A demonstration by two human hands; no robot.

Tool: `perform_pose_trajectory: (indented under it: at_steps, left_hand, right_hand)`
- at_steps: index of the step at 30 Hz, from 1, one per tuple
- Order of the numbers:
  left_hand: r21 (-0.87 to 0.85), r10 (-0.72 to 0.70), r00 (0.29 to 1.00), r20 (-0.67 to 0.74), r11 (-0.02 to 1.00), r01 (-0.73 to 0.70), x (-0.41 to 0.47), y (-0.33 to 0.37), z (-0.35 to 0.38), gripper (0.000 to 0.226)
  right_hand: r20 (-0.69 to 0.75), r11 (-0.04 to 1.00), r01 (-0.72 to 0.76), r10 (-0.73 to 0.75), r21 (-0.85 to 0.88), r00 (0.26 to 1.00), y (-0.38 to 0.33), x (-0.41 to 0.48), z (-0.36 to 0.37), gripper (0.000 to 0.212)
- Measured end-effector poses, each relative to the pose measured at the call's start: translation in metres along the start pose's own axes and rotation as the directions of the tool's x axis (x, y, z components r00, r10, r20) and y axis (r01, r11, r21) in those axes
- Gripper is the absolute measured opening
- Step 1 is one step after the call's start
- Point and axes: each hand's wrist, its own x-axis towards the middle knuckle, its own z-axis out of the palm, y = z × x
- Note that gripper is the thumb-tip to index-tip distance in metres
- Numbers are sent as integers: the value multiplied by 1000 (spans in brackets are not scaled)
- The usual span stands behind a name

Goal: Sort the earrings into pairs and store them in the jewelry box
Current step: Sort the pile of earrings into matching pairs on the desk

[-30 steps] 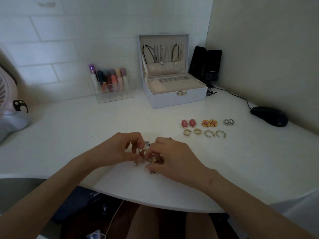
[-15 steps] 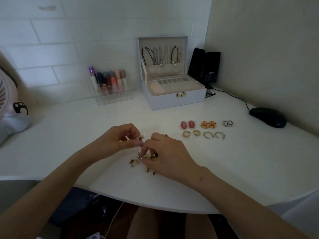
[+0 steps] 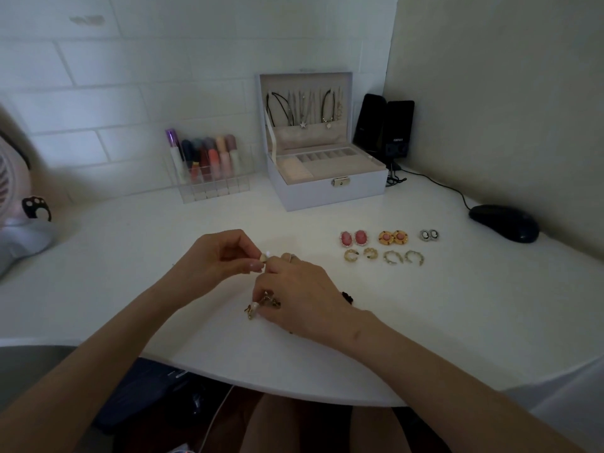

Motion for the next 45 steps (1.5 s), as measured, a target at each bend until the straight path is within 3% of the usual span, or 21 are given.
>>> perform_pose_trajectory:
  at_steps: [4,8,11,21,27,38,45]
  left_hand:
    - [-19,27,1000,-5,999,-27,2,4,2,7]
    - [12,43,999,-1,999,-43,6,9,12,7]
    - [95,81,995,60,992,-87,11,19,30,7]
    - [316,273,936,224,888,-334,58,63,132,15]
    - [461,265,925,272,808,-367,89,79,183,16]
    - [528,253,946,203,785,-323,131,81,229,18]
    - [481,256,944,209,813,-328,133,77,225,29]
  right_hand:
    - [-33,999,-23,24,30,999,1,-3,-11,13]
    - [-44,970,-180,189,166,981,15,-22,-39,7]
    - [-58,916,-305,330,261,942,36,-44,-59,8]
    - [-178,764,-604,643,229,745,133,-109,-94,14]
    - [-158,700,-686,713,197,683,178,-124,-95,21]
    - [-231,737,-642,676,212,700,209,-126,-86,12]
    - [-254,752,-630,659,194,708,209,-127,-86,12]
